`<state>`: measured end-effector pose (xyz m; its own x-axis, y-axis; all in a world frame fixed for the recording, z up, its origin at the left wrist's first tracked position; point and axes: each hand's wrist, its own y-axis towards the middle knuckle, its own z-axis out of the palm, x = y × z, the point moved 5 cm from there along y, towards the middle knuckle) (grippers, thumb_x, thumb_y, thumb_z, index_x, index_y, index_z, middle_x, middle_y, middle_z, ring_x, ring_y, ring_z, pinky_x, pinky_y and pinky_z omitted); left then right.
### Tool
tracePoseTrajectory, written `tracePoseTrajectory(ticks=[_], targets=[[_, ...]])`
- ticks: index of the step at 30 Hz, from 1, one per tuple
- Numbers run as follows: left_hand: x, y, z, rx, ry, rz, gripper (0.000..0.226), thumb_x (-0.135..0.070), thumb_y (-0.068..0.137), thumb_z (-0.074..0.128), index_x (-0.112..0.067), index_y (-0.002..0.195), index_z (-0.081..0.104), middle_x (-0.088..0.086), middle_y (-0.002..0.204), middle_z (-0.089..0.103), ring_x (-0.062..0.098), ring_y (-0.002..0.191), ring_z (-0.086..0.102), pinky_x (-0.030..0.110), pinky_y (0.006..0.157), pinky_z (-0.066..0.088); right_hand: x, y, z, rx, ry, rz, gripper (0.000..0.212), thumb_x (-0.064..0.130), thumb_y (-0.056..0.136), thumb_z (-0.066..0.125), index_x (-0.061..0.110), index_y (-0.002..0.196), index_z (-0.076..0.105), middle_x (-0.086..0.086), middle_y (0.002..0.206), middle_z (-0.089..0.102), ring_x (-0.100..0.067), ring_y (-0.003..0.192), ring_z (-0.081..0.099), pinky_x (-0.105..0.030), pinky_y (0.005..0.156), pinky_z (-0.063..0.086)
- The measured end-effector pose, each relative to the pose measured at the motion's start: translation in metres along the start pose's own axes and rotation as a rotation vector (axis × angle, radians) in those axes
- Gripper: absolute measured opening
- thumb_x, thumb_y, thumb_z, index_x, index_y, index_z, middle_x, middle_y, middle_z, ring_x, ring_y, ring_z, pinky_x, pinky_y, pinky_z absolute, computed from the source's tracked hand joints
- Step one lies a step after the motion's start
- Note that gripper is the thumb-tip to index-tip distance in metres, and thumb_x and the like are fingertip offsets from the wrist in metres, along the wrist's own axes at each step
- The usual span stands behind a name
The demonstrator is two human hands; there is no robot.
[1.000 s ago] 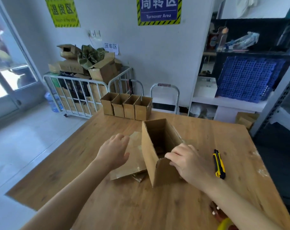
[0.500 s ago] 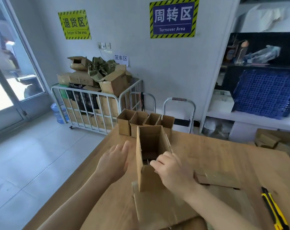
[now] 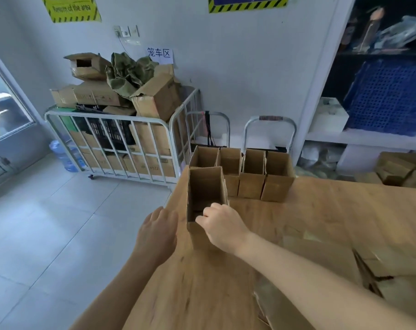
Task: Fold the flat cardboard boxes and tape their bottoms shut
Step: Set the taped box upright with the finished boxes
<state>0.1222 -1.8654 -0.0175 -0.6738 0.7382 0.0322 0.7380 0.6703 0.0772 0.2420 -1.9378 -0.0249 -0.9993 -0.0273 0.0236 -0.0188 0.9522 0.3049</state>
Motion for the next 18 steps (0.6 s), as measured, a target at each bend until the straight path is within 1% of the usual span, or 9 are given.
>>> tracePoseTrajectory(ticks=[2,5,7,9,11,12,13,16,18], targets=[[0.009,0.005,0.011,0.043,-0.007,-0.01,0.035,-0.022,0.091,0.058,-0.014,0.125,0.054,0.005,0.125,0.056,0.022,0.118,0.052,0.032,0.1,0.043,0.002,0.019,0.012,0.02,0.0,0.015,0.016,-0.001,0.078,0.065,0.012,0.084,0.073,-0.003,0.067,0.061,-0.02,0.062,0.054,-0.027,0.049,0.041],[0.024,0.012,0.022,0.036,-0.033,-0.035,0.034,-0.014,0.083,0.067,-0.012,0.117,0.06,0.006,0.112,0.06,0.023,0.107,0.059,0.033,0.091,0.049,0.008,0.044,0.018,0.012,-0.033,0.026,0.014,-0.001,0.068,0.074,0.013,0.071,0.072,0.0,0.056,0.055,-0.017,0.052,0.049,-0.022,0.046,0.025],[0.029,0.015,0.028,0.035,-0.061,-0.019,0.038,-0.017,0.088,0.061,-0.014,0.125,0.054,0.004,0.118,0.058,0.021,0.111,0.056,0.031,0.094,0.046,0.011,0.058,0.021,-0.013,-0.021,0.026,0.016,-0.002,0.063,0.073,0.013,0.063,0.069,0.0,0.051,0.051,-0.017,0.048,0.045,-0.021,0.048,0.02],[0.031,0.017,0.033,0.028,-0.087,-0.015,0.04,-0.02,0.093,0.056,-0.013,0.131,0.049,0.004,0.122,0.057,0.021,0.115,0.053,0.031,0.097,0.044,0.01,0.069,0.027,-0.02,-0.02,0.037,0.016,-0.003,0.064,0.068,0.012,0.06,0.064,-0.001,0.052,0.05,-0.018,0.049,0.041,-0.023,0.049,0.02],[0.03,0.018,0.034,0.036,-0.112,0.0,0.037,-0.017,0.088,0.062,-0.009,0.123,0.055,0.009,0.112,0.061,0.026,0.108,0.058,0.036,0.091,0.048,0.007,0.077,0.034,0.014,-0.006,0.068,0.015,-0.005,0.073,0.06,0.008,0.068,0.064,-0.004,0.059,0.052,-0.021,0.056,0.043,-0.027,0.05,0.023],[0.03,0.019,0.034,0.016,-0.122,0.007,0.036,-0.014,0.084,0.065,-0.006,0.118,0.058,0.011,0.106,0.063,0.029,0.103,0.061,0.039,0.087,0.05,0.005,0.08,0.037,0.001,0.005,0.08,0.016,-0.006,0.077,0.055,0.006,0.072,0.063,-0.006,0.063,0.053,-0.023,0.061,0.046,-0.029,0.051,0.024],[0.031,0.018,0.032,0.004,-0.126,0.013,0.036,-0.014,0.084,0.066,-0.006,0.118,0.057,0.012,0.105,0.063,0.03,0.102,0.061,0.04,0.086,0.05,0.003,0.082,0.039,-0.005,0.012,0.09,0.017,-0.006,0.081,0.051,0.006,0.077,0.062,-0.007,0.068,0.054,-0.024,0.066,0.048,-0.031,0.052,0.025],[0.032,0.016,0.035,0.011,-0.109,0.012,0.039,-0.02,0.093,0.053,-0.011,0.131,0.046,0.007,0.119,0.055,0.024,0.115,0.051,0.034,0.097,0.043,0.003,0.087,0.039,0.072,-0.006,0.096,0.024,0.0,0.093,0.04,0.008,0.093,0.062,-0.006,0.084,0.058,-0.022,0.077,0.045,-0.031,0.06,0.03],[0.032,0.015,0.037,0.013,-0.103,0.003,0.036,-0.021,0.094,0.05,-0.013,0.129,0.046,0.005,0.121,0.054,0.021,0.117,0.049,0.032,0.098,0.041,0.004,0.086,0.035,0.085,-0.023,0.104,0.023,0.007,0.098,0.04,0.009,0.095,0.063,-0.006,0.087,0.06,-0.022,0.078,0.047,-0.032,0.064,0.03]])
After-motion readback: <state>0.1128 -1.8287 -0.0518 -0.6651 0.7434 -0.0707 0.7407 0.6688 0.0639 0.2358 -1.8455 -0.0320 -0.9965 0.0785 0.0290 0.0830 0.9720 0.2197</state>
